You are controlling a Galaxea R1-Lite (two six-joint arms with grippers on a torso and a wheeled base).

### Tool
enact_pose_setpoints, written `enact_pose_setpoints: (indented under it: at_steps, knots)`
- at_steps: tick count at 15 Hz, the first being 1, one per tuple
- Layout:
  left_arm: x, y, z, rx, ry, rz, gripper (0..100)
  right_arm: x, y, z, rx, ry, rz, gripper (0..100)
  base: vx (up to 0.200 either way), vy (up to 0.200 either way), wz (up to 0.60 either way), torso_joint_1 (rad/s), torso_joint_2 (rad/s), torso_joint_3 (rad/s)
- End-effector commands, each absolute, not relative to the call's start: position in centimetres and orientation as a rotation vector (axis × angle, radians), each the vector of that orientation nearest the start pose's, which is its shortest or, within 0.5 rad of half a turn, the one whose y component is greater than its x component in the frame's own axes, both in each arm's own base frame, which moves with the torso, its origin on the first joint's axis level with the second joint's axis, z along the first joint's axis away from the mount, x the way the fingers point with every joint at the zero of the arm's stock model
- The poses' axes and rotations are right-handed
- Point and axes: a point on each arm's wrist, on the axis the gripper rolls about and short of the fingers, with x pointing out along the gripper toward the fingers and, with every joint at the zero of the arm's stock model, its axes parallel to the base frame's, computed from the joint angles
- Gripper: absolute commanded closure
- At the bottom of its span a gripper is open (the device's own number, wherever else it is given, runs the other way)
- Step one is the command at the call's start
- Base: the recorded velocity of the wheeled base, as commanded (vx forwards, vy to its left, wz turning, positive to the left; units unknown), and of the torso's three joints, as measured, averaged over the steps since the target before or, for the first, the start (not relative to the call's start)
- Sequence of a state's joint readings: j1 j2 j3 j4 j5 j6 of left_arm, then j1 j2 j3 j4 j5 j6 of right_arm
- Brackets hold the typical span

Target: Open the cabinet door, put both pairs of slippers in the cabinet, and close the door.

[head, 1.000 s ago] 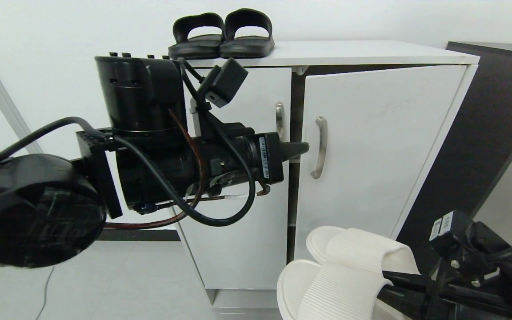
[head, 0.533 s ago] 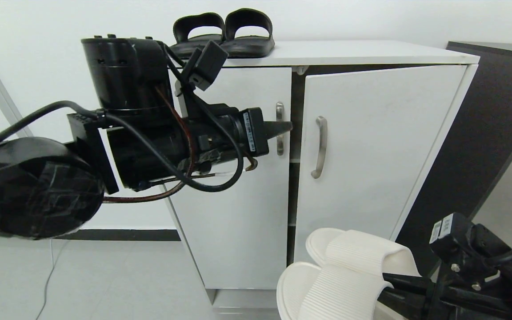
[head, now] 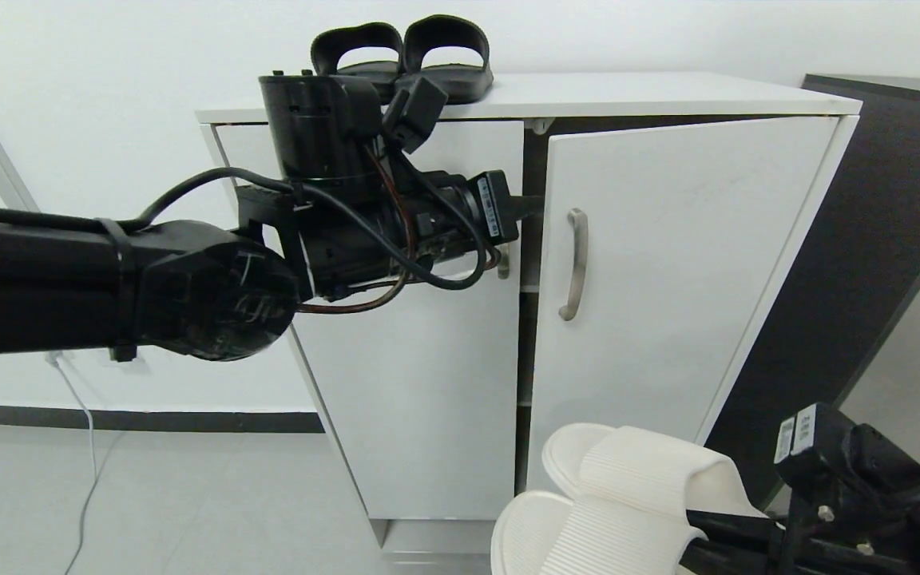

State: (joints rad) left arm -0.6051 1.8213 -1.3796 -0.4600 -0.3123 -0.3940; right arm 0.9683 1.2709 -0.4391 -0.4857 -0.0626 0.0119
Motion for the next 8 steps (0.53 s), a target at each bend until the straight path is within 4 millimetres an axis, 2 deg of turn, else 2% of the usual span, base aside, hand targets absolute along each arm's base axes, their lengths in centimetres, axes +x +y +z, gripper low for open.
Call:
enact_pose_setpoints:
  at_steps: [1, 3, 6, 8]
  knots:
    - [30.3, -21.9, 27.9, -0.366, 0.180, -0.907, 100, 10.2, 14.9, 17.2, -0.168, 0.320, 0.901, 100, -0.200, 0.000, 0.00, -0.002, 0.00, 0.007]
    - [29.7, -22.2, 28.0, -0.366, 0.167, -0.927, 100, 10.2, 14.9, 17.2, -0.170, 0.321, 0.904, 100, -0.200, 0.000, 0.00, 0.005, 0.00, -0.002]
    - [26.3, -23.8, 28.5, -0.363, 0.144, -1.024, 100, 10.1, 14.9, 17.1, -0.173, 0.325, 0.908, 100, -0.200, 0.000, 0.00, 0.002, 0.00, 0.004]
    - [24.9, -24.5, 28.7, -0.363, 0.108, -1.077, 100, 10.0, 14.9, 17.0, -0.174, 0.326, 0.911, 100, -0.200, 0.000, 0.00, 0.002, 0.00, 0.005]
